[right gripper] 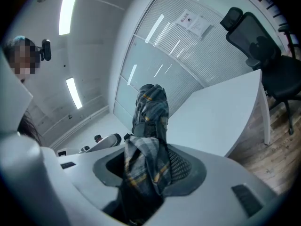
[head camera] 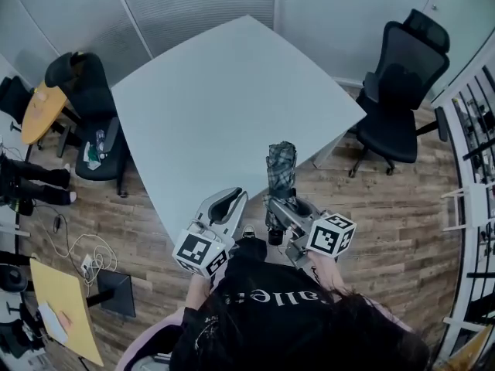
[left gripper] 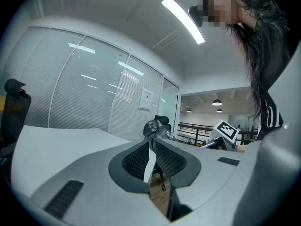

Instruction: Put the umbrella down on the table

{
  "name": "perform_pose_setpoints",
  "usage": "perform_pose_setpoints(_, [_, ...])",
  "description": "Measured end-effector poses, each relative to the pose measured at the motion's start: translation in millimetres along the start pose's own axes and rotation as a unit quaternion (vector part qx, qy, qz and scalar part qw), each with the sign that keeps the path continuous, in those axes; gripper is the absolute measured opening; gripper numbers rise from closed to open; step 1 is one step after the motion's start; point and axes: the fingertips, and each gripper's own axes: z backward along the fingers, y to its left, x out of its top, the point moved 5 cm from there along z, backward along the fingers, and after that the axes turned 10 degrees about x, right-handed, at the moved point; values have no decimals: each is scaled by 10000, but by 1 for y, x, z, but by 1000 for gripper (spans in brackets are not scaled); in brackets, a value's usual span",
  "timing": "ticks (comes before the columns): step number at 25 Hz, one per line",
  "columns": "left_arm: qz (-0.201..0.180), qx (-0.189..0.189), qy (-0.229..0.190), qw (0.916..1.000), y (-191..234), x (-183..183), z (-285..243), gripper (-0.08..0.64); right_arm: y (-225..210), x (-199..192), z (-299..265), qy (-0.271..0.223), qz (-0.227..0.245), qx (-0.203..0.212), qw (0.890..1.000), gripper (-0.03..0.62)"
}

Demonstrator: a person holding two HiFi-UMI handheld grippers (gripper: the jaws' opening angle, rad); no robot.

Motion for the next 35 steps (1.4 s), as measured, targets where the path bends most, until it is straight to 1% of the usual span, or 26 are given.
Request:
perform_pose_setpoints(5, [10,-81,-86,9999,51,16,-33,60,-16,20,-52,32,-93,-27,9999,201])
perform_pose_setpoints(10, [37,-149,-76,9999,89,20,-58,60,-30,36,-90,42,-46,-110,9999,201])
perform_pose_setpoints(15, [167,-117,-13,9998,118,19,-74,60,-45,50,-115,125,-42,-258,9996,201])
perform_pose_setpoints(20, [262,10,64,9996,132,16,-85,60,-62,60,-130,287,-37,-324,9991,201])
perform_pose_setpoints(23, [304,159,99,9994,140,14,-89,60,-74,71,-140,378,-15,-298,9988,201])
perform_pose_setpoints(27, [381,446,133,9982,147,12,-100,60,-99,95,-151,512,25,-240,9984,201])
perform_pose_setpoints(32, [494,1057,112,9931,162,13,-120,60,-139,133,-177,821,82,-117,9965,201])
perform_pose_setpoints(35, [552,1343,83,9894,170,16,-134,60,-163,155,-194,1074,148,-51,9941,201])
